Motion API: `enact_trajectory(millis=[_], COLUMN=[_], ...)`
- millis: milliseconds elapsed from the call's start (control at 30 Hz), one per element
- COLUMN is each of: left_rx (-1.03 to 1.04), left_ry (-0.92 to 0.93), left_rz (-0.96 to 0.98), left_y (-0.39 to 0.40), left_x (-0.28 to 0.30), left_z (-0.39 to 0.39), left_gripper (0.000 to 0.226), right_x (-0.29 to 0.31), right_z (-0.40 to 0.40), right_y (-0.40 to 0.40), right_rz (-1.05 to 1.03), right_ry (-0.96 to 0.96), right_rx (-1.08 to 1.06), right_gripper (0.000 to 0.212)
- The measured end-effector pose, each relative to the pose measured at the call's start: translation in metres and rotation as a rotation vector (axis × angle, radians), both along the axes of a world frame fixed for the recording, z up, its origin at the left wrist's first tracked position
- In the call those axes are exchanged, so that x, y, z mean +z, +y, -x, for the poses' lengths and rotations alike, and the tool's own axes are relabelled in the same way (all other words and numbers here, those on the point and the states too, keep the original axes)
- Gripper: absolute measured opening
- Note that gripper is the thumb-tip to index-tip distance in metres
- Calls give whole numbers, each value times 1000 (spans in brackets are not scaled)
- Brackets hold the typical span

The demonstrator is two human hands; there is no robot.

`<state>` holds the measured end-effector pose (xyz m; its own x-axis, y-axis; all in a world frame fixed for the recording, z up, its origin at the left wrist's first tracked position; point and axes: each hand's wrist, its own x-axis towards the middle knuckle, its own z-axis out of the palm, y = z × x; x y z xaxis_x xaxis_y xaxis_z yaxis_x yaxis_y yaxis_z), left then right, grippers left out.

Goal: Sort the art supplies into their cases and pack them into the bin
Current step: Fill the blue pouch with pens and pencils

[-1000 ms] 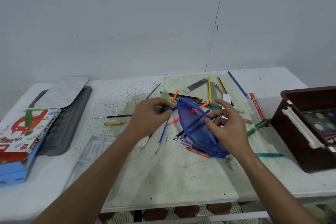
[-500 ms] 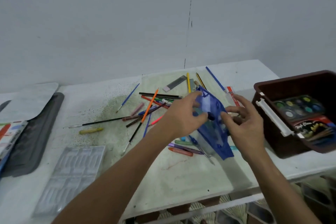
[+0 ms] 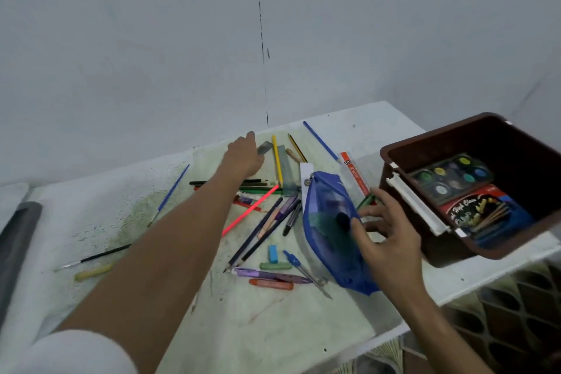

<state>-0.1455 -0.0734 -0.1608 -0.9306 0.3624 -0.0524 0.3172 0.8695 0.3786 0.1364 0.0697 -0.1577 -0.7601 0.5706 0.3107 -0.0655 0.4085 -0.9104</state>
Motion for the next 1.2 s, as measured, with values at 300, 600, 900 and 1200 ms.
enact_trajectory(millis=[300, 600, 900, 1200], left_rx=[18, -87, 43, -48], left_ry=[4, -11, 28, -38], left_rz=[-233, -247, -172, -499], left_y=[-2, 53, 26, -10], left_x=[4, 3, -4, 42], left_z=[-3, -49, -63, -135], left_gripper=[61, 42, 39, 52], right_x=[-1, -3, -5, -3], right_z=[2, 0, 3, 12], right_y=[5, 9, 9, 4], right_rz=[47, 87, 153, 198], right_ry=[10, 21, 33, 39], right_rx=[28, 51, 74, 36], right_gripper=[58, 59, 56, 53])
